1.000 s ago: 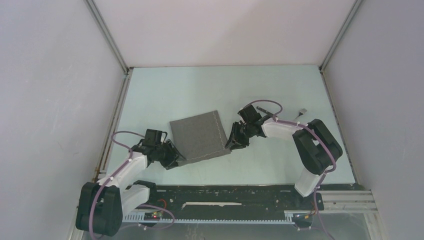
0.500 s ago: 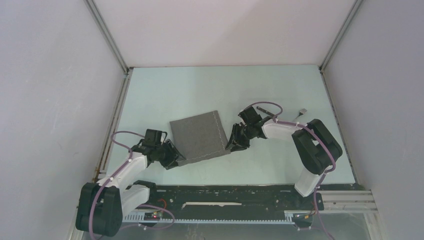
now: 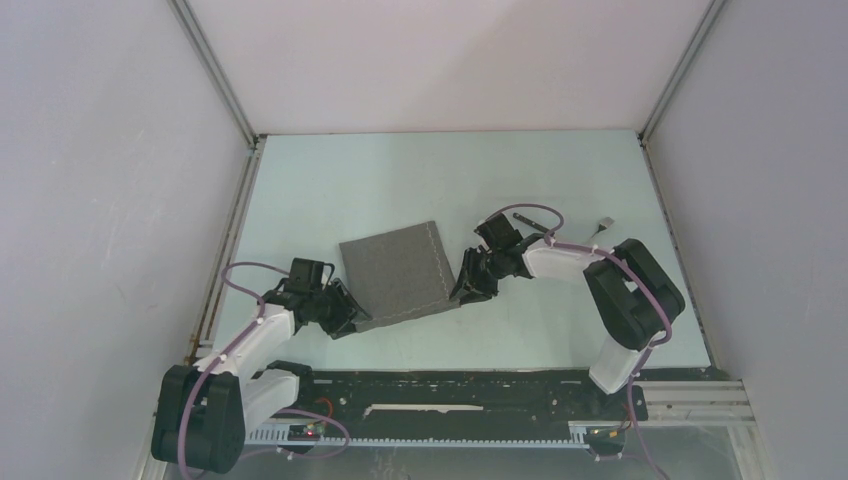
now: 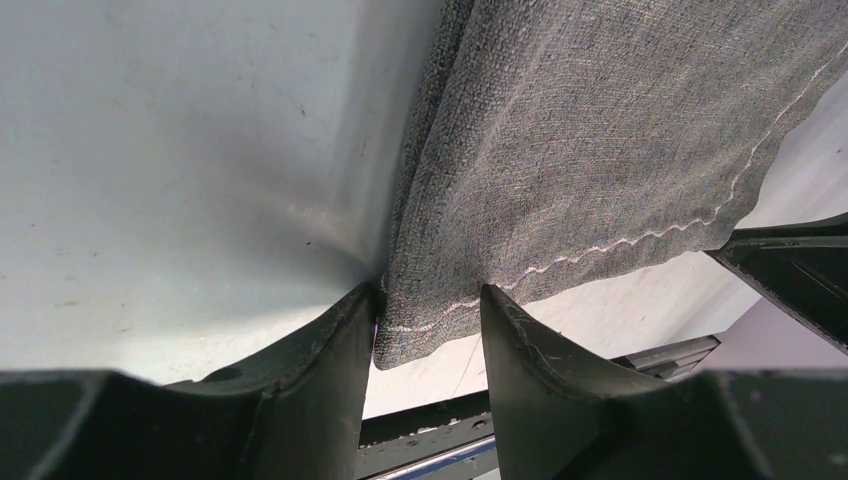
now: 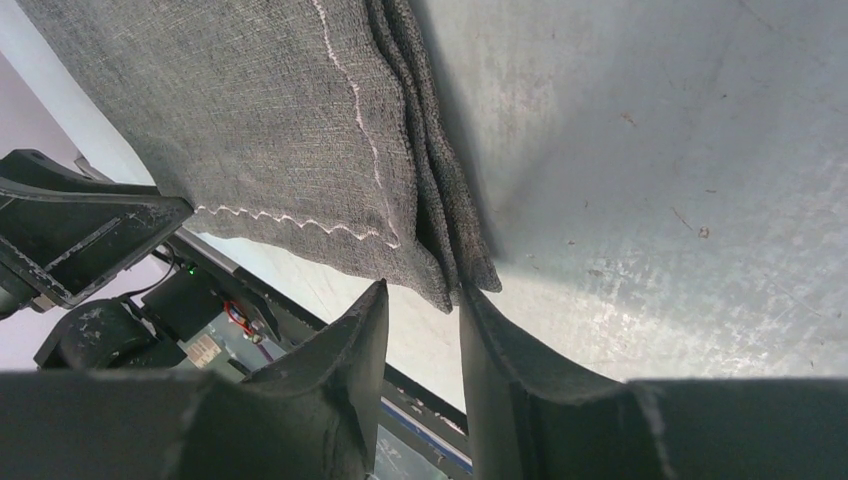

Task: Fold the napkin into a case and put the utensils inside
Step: Pick up the top corner of the square-folded napkin from the center of the board.

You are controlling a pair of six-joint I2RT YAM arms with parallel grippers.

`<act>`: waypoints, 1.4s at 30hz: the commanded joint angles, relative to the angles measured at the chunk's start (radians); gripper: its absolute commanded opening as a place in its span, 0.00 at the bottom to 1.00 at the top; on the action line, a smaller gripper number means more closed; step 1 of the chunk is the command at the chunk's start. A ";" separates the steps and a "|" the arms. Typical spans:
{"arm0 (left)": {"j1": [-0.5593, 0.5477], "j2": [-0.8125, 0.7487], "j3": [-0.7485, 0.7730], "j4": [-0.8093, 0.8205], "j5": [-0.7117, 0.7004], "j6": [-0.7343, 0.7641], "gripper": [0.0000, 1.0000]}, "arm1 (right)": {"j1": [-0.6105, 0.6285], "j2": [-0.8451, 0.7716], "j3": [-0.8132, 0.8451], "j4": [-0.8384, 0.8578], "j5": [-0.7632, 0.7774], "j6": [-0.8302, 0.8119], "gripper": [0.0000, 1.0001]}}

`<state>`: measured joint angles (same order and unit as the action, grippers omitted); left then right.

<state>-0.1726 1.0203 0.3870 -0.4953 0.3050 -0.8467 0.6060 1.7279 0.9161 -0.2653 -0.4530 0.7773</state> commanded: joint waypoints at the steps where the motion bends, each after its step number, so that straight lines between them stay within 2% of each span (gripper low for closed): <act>1: -0.005 -0.002 0.001 0.012 -0.033 0.006 0.52 | 0.008 -0.071 -0.003 -0.013 0.010 0.003 0.41; 10: -0.005 0.003 0.001 0.013 -0.032 0.008 0.52 | 0.006 -0.057 -0.002 0.002 -0.004 0.005 0.38; 16: -0.005 0.004 0.001 0.014 -0.032 0.009 0.52 | 0.000 -0.044 -0.002 0.022 -0.017 0.002 0.41; 25: -0.005 0.004 0.003 0.013 -0.031 0.009 0.52 | -0.003 -0.024 -0.002 0.061 -0.049 0.019 0.31; 35: -0.005 -0.002 0.000 0.014 -0.032 0.009 0.52 | 0.001 0.005 0.009 0.054 -0.043 0.019 0.41; 39: -0.005 -0.003 -0.003 0.013 -0.031 0.008 0.52 | 0.001 0.001 0.010 0.058 -0.044 0.022 0.41; 42: -0.005 -0.004 -0.002 0.012 -0.031 0.009 0.52 | 0.005 -0.009 0.021 0.046 -0.045 0.021 0.36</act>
<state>-0.1726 1.0210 0.3870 -0.4946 0.3050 -0.8467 0.6037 1.7267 0.9123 -0.2234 -0.4980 0.7918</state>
